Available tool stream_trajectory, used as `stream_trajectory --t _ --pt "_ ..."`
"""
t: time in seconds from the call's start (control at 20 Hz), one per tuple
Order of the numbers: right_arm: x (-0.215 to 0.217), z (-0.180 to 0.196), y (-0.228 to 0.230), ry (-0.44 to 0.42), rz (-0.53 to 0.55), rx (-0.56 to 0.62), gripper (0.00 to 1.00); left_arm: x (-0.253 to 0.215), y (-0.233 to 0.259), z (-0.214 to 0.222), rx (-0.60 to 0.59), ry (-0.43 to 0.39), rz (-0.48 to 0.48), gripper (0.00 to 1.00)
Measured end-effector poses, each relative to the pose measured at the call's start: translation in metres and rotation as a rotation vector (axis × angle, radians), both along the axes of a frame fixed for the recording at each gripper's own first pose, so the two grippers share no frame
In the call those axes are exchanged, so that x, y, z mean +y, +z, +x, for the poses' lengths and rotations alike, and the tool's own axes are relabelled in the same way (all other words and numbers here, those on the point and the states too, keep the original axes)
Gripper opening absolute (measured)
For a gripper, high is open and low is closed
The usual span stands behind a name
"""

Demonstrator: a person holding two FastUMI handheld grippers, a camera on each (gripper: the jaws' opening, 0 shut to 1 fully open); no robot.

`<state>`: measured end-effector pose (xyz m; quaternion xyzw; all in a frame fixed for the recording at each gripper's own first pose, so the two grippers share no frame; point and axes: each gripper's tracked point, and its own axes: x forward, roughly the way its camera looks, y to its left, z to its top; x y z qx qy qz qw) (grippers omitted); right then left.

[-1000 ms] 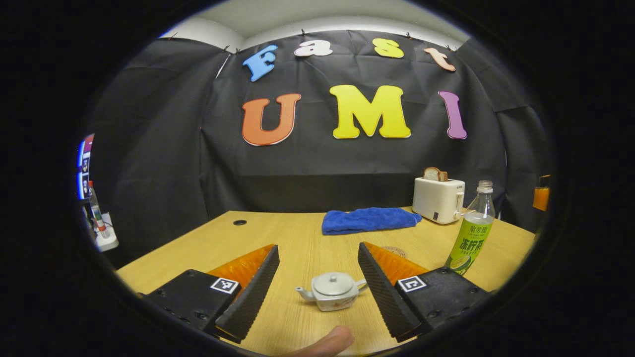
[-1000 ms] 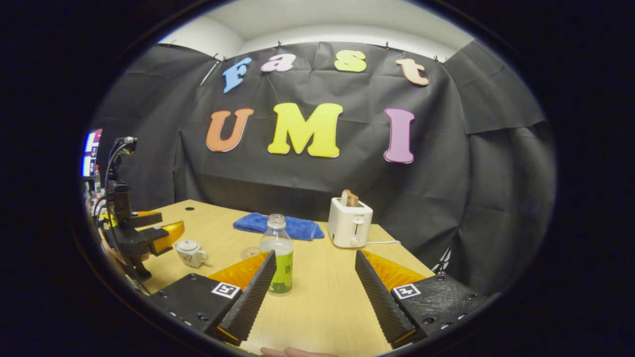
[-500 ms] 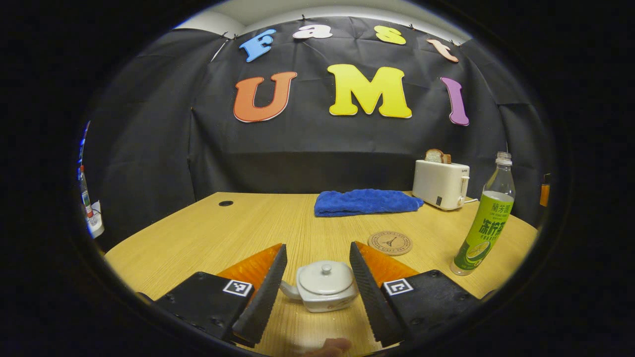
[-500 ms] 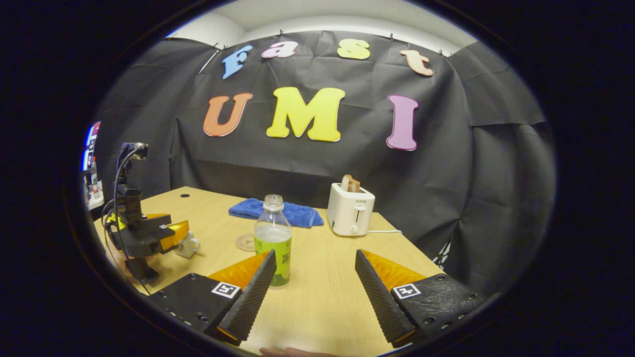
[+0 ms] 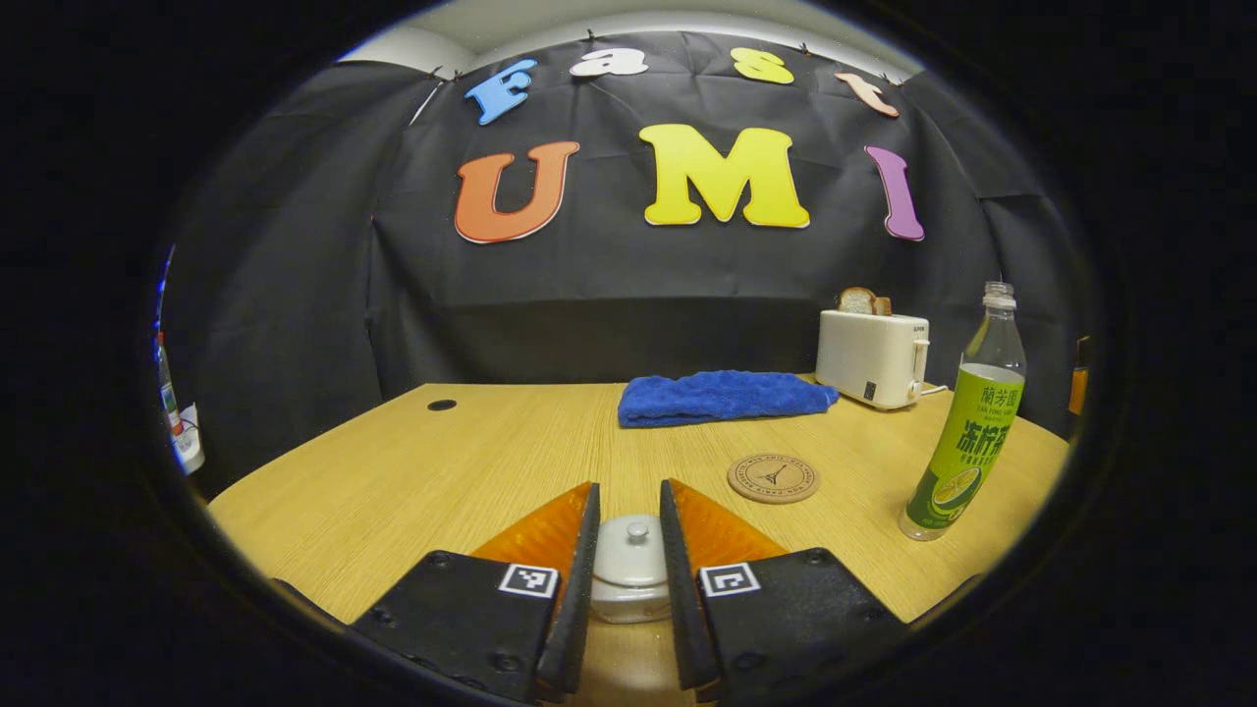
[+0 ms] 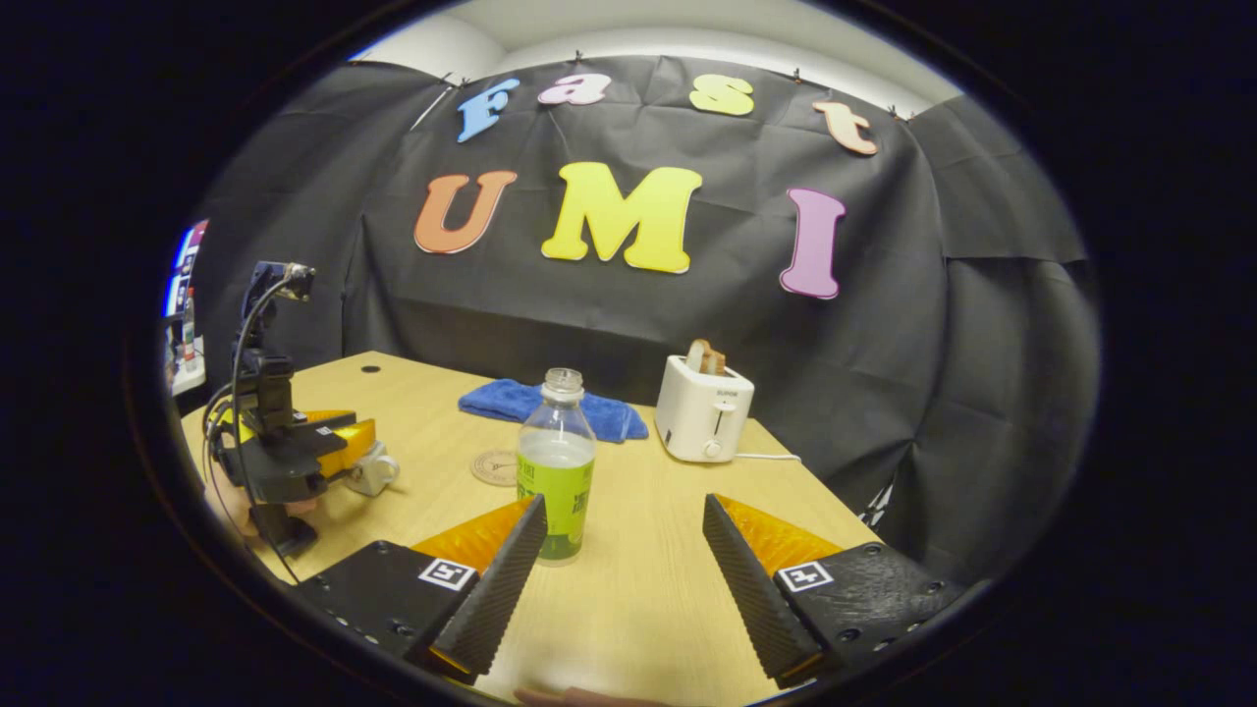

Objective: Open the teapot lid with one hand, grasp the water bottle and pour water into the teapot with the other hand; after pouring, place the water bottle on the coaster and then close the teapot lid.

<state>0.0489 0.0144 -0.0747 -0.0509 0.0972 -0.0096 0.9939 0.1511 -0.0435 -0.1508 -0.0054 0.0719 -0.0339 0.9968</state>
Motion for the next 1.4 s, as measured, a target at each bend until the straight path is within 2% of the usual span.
stream_trajectory --t 0.05,0.15,0.2,0.25,0.4,0.6,0.75,0.8,0.9,0.95,1.0,1.1,1.4 --pt "0.001 0.0 0.0 0.0 0.0 0.001 0.98 -0.003 0.0 0.003 -0.005 -0.011 -0.005 0.27" --pt "0.0 0.002 -0.002 -0.001 -0.001 0.004 0.96 -0.006 0.002 0.002 -0.012 -0.04 0.001 0.16" --pt "0.001 0.003 -0.004 0.0 0.0 0.006 0.98 -0.005 0.002 0.002 -0.008 -0.036 0.004 0.12" --pt "0.002 0.004 -0.005 0.0 0.001 0.011 0.96 -0.003 0.004 0.001 -0.003 -0.03 -0.002 0.06" --pt "0.007 0.008 -0.011 0.018 0.006 0.015 0.96 -0.002 0.016 -0.003 -0.009 -0.024 -0.027 0.04" --pt "0.016 0.015 -0.015 0.046 0.008 0.0 0.95 0.002 0.052 -0.015 -0.068 -0.019 -0.016 0.04" --pt "0.034 0.02 -0.026 0.106 0.067 0.02 0.96 0.012 0.061 -0.028 -0.042 0.013 -0.01 0.04" --pt "0.04 0.022 -0.03 0.124 0.096 0.032 0.96 0.011 0.06 -0.034 -0.019 -0.004 -0.027 0.03" --pt "0.042 0.028 -0.031 0.122 0.124 0.02 0.96 0.003 0.07 -0.046 -0.028 -0.052 -0.063 0.04" --pt "0.043 0.032 -0.031 0.118 0.13 0.003 0.98 0.011 0.073 -0.052 -0.018 -0.03 -0.05 0.04" --pt "0.045 0.036 -0.032 0.11 0.132 -0.015 0.96 0.017 0.073 -0.057 -0.013 -0.014 -0.042 0.03" --pt "0.047 0.046 -0.038 0.093 0.147 -0.035 0.96 0.016 0.073 -0.069 0.009 -0.025 -0.064 0.04" --pt "0.063 0.081 -0.065 0.106 0.189 0.015 0.96 0.016 0.078 -0.114 0.019 -0.053 -0.034 0.03"
